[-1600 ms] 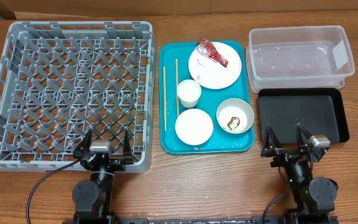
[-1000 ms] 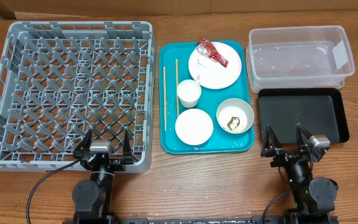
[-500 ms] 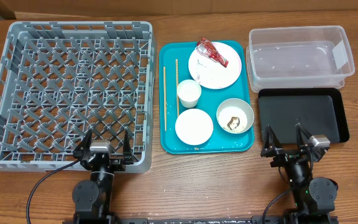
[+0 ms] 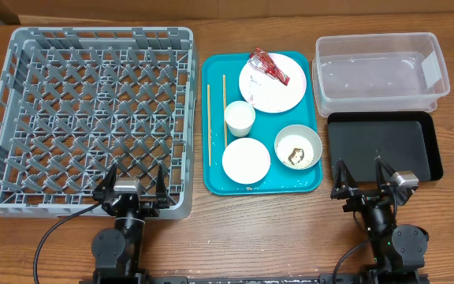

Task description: Sort waste into correct bins and load items into the dishwasher

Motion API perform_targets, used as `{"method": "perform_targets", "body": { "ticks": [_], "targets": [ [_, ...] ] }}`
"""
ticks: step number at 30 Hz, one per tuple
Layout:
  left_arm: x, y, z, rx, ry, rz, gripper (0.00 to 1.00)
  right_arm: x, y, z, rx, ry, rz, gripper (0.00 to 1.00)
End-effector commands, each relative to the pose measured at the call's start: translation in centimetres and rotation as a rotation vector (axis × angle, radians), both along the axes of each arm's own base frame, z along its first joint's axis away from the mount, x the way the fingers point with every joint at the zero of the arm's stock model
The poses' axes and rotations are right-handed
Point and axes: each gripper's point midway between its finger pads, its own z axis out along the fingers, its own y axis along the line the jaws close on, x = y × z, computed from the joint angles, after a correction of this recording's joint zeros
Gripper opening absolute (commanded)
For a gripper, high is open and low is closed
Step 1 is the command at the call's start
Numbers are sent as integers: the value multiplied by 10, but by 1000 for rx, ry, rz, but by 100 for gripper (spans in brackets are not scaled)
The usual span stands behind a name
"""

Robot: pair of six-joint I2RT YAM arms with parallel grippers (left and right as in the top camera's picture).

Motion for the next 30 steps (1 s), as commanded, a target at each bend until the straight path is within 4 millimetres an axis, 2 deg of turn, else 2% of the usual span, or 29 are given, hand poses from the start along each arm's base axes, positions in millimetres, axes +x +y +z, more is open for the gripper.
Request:
{"method": "perform_targets", "body": {
  "ticks": [1,5,13,16,18,22,30],
  "targets": [
    [0,1,0,19,-5,2,100,1,-6,-2,-3,-3,-36,100],
    [0,8,0,23,-7,43,100,1,-7,-3,-4,-1,-44,100],
    [0,7,0,25,-7,41,100,1,-7,-2,0,-3,-42,100],
    [0,8,2,45,-13,41,100,1,-7,6,2,-37,-41,100],
    [0,1,10,41,-47,4,100,1,-6,14,4,-64,-39,100],
    [-2,-11,43,31,-159,-65,100,-4,-3,38,3,-122,-18,100],
    [-19,-11,115,24,-217,-62,100,-28,3,129,-94,-285,11,100]
  ]
}}
